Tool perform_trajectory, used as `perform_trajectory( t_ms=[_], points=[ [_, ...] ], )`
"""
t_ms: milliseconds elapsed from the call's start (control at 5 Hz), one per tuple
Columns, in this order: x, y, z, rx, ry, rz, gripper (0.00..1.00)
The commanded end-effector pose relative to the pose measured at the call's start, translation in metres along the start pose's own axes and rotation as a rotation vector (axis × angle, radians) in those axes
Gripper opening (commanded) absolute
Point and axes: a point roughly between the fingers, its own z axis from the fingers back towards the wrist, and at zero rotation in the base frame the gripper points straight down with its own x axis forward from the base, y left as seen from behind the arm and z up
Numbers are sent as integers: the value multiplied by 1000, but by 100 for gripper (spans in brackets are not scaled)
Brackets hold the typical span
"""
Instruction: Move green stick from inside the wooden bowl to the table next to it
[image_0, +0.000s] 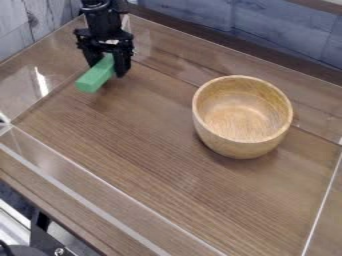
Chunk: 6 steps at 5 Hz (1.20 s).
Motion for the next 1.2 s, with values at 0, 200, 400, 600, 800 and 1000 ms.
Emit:
perform_trajectory(
  t_ms=[0,200,400,600,800,1000],
  points=[
    [-3,11,34,-1,-54,13,100],
    [-14,21,53,-18,-59,38,100],
    [-23,19,74,-13,-86,65,100],
    [-28,14,85,-10,-97,94,100],
    [-30,3,87,-4,-96,143,100],
    [-31,-7,87,4,-95,185,100]
  ],
)
